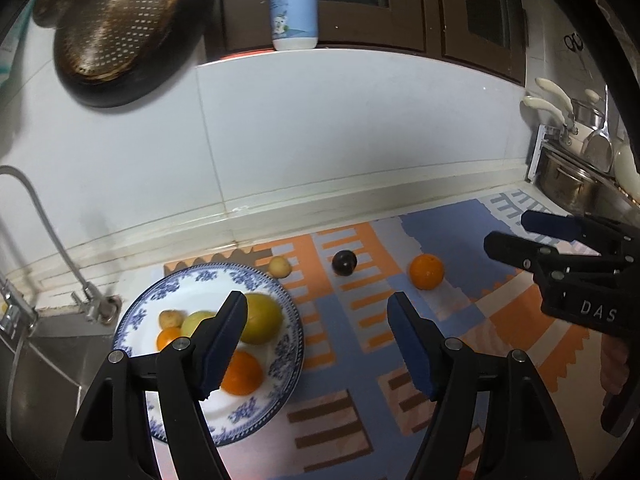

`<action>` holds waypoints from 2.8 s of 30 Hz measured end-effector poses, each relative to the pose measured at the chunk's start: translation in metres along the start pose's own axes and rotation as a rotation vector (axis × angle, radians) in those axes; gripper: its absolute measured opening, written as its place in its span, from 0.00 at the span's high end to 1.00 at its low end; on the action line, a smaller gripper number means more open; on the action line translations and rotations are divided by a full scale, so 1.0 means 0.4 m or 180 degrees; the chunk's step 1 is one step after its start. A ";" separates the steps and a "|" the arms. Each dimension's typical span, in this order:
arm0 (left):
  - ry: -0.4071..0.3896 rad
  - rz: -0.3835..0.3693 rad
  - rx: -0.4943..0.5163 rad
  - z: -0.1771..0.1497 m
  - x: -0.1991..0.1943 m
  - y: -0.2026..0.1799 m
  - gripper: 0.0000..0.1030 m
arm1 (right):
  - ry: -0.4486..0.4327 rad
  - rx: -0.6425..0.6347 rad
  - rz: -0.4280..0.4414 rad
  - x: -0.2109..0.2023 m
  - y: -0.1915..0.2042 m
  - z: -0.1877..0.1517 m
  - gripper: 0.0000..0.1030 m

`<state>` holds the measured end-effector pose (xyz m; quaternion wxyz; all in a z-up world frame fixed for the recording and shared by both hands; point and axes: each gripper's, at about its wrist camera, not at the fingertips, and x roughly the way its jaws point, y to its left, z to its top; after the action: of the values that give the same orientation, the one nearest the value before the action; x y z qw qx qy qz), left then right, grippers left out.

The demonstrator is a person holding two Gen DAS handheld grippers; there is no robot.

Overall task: Organize fruits
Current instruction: 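Move the left gripper toward the dark plum while the right gripper approaches an orange, then grasp the dark plum with the left gripper while the right gripper grasps the orange, then carry the plum and orange over the plate with both grippers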

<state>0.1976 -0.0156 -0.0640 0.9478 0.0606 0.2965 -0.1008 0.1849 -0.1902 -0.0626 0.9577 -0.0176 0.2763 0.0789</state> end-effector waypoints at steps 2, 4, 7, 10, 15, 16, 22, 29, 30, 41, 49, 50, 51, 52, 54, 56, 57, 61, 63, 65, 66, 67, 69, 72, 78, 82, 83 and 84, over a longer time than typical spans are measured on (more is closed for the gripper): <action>-0.0023 -0.0018 0.0011 0.008 0.014 -0.004 0.31 | 0.0020 0.0009 -0.0006 0.009 -0.008 0.000 0.38; -0.0048 -0.0029 0.0037 0.015 0.026 -0.008 0.31 | 0.0040 0.0017 0.0002 0.020 -0.015 -0.001 0.38; -0.0078 -0.0063 0.0075 0.023 0.050 -0.016 0.31 | 0.0068 0.0024 0.0004 0.039 -0.023 -0.003 0.38; -0.0085 -0.0108 0.0080 0.027 0.081 -0.020 0.31 | 0.0107 0.0041 0.0036 0.060 -0.030 -0.007 0.38; 0.0002 -0.0161 0.0053 0.035 0.146 -0.026 0.37 | 0.0198 0.0065 0.0082 0.108 -0.042 -0.013 0.38; 0.0037 -0.0174 0.0044 0.037 0.159 -0.027 0.39 | 0.0225 0.0083 0.0095 0.119 -0.045 -0.016 0.38; 0.0224 -0.0228 -0.0008 0.046 0.226 -0.040 0.45 | 0.0395 0.0204 0.0209 0.183 -0.066 -0.029 0.39; 0.0470 -0.0194 -0.0118 0.053 0.296 -0.041 0.50 | 0.0492 0.0210 0.0261 0.233 -0.067 -0.039 0.40; 0.0493 -0.0202 -0.0122 0.054 0.302 -0.042 0.50 | 0.0501 0.0212 0.0263 0.239 -0.066 -0.040 0.41; 0.0698 -0.0218 -0.0178 0.068 0.380 -0.047 0.57 | 0.0647 0.0235 0.0361 0.293 -0.061 -0.048 0.49; 0.0769 -0.0207 -0.0149 0.068 0.409 -0.051 0.59 | 0.0588 0.0339 0.0366 0.293 -0.074 -0.042 0.60; 0.0778 -0.0213 -0.0146 0.067 0.413 -0.051 0.60 | 0.0591 0.0373 0.0356 0.294 -0.079 -0.041 0.60; 0.0792 -0.0213 -0.0139 0.067 0.419 -0.054 0.63 | 0.0592 0.0420 0.0345 0.295 -0.086 -0.039 0.60; 0.0704 -0.0170 -0.0101 0.066 0.423 -0.055 0.64 | 0.0593 0.0438 0.0338 0.296 -0.090 -0.037 0.60; 0.0730 -0.0186 -0.0101 0.065 0.437 -0.063 0.71 | 0.0581 0.0447 0.0313 0.296 -0.093 -0.031 0.60; 0.0733 -0.0175 -0.0101 0.062 0.440 -0.064 0.72 | 0.0561 0.0445 0.0292 0.294 -0.095 -0.027 0.60; 0.0736 -0.0195 -0.0108 0.062 0.438 -0.064 0.72 | 0.0552 0.0441 0.0279 0.293 -0.095 -0.025 0.60; 0.0658 -0.0232 -0.0132 0.063 0.403 -0.063 0.72 | 0.0515 0.0445 0.0284 0.283 -0.093 -0.018 0.60; 0.0603 -0.0231 -0.0129 0.062 0.376 -0.058 0.72 | 0.0496 0.0457 0.0303 0.276 -0.092 -0.014 0.60; 0.0567 -0.0245 -0.0145 0.061 0.352 -0.055 0.72 | 0.0486 0.0464 0.0322 0.268 -0.092 -0.011 0.60; 0.0550 -0.0248 -0.0153 0.061 0.341 -0.053 0.72 | 0.0467 0.0460 0.0328 0.261 -0.090 -0.008 0.60; 0.0532 -0.0247 -0.0162 0.061 0.330 -0.051 0.72 | 0.0450 0.0451 0.0329 0.255 -0.090 -0.007 0.60; 0.0488 -0.0254 -0.0179 0.061 0.307 -0.044 0.72 | 0.0424 0.0426 0.0337 0.245 -0.085 -0.002 0.60; 0.0404 -0.0242 -0.0179 0.062 0.269 -0.040 0.72 | 0.0372 0.0402 0.0371 0.224 -0.076 0.008 0.60; 0.0233 -0.0194 -0.0199 0.069 0.191 -0.018 0.72 | 0.0242 0.0324 0.0441 0.174 -0.046 0.033 0.60; 0.0108 -0.0155 -0.0229 0.073 0.135 0.003 0.72 | 0.0129 0.0245 0.0490 0.137 -0.020 0.053 0.60; 0.0079 -0.0138 -0.0238 0.073 0.121 0.009 0.72 | 0.0111 0.0234 0.0507 0.130 -0.014 0.057 0.60; 0.0051 -0.0125 -0.0249 0.074 0.109 0.015 0.72 | 0.0085 0.0216 0.0528 0.122 -0.006 0.062 0.60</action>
<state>0.2504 -0.0217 -0.0647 0.9448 0.0184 0.3089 -0.1073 0.2389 -0.1839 -0.0675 0.9441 0.0367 0.2920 0.1483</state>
